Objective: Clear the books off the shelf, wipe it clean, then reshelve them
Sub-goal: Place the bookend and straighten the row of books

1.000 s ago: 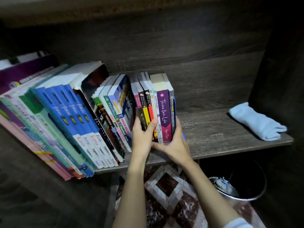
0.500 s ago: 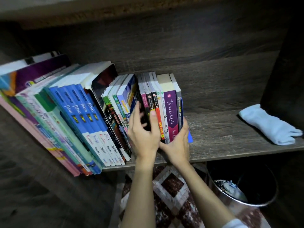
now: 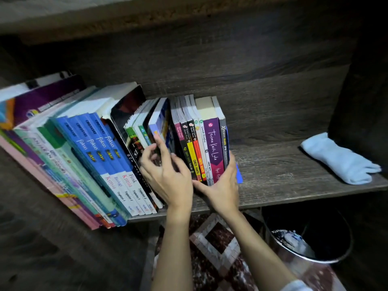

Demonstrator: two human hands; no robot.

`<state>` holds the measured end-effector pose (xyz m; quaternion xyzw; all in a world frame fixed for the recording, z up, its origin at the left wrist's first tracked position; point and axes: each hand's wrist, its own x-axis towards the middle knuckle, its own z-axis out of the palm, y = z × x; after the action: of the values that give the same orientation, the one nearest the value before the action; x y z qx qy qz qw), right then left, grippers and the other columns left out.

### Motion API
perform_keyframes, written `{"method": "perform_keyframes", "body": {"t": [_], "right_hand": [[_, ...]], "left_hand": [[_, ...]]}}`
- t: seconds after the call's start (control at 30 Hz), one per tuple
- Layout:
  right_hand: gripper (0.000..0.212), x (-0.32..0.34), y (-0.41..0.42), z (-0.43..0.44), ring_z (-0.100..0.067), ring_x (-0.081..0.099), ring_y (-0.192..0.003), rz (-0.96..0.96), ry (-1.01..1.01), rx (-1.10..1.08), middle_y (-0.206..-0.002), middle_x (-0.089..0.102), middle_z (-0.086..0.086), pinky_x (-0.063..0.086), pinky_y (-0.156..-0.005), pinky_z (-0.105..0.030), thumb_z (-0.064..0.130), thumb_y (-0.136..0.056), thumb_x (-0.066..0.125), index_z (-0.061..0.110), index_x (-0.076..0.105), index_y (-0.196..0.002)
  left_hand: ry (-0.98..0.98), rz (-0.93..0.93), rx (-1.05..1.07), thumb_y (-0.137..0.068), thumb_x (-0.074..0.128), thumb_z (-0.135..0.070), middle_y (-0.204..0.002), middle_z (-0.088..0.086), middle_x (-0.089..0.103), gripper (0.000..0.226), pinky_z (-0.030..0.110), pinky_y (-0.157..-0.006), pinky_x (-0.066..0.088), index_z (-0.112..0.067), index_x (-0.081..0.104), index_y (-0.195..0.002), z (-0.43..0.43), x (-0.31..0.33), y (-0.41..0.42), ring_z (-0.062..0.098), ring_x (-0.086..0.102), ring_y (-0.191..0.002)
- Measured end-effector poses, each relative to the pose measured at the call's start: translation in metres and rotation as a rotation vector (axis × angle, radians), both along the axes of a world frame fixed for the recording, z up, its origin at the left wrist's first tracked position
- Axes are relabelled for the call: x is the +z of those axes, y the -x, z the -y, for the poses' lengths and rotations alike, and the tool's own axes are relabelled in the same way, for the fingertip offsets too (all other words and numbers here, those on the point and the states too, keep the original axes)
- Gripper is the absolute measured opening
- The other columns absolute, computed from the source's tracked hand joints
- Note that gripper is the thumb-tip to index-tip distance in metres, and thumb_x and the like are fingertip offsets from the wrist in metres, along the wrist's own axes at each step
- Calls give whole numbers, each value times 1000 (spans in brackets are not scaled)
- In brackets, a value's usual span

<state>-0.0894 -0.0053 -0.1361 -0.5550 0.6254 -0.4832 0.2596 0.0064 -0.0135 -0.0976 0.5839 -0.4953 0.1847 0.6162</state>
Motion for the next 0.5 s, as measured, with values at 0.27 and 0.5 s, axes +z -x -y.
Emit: {"method": "perform_keyframes", "body": {"t": [0.27, 0.5], "right_hand": [[126, -2, 0, 1, -21, 26, -140, 19, 30, -6, -154, 21, -4, 32, -109, -41, 47, -58, 85, 23, 1, -149], [83, -2, 16, -5, -10, 56, -109, 169, 103, 102, -131, 51, 6, 41, -93, -26, 37, -75, 49, 30, 15, -150]], "left_hand": [[-75, -435, -342, -87, 56, 4, -140, 12, 47, 62, 31, -105, 42, -18, 34, -141, -7, 10, 18, 19, 48, -128], [-280, -551, -355, -89, 57, -1, -134, 0, 52, 57, 12, -95, 41, -19, 40, -140, -5, 16, 15, 4, 54, -109]]}}
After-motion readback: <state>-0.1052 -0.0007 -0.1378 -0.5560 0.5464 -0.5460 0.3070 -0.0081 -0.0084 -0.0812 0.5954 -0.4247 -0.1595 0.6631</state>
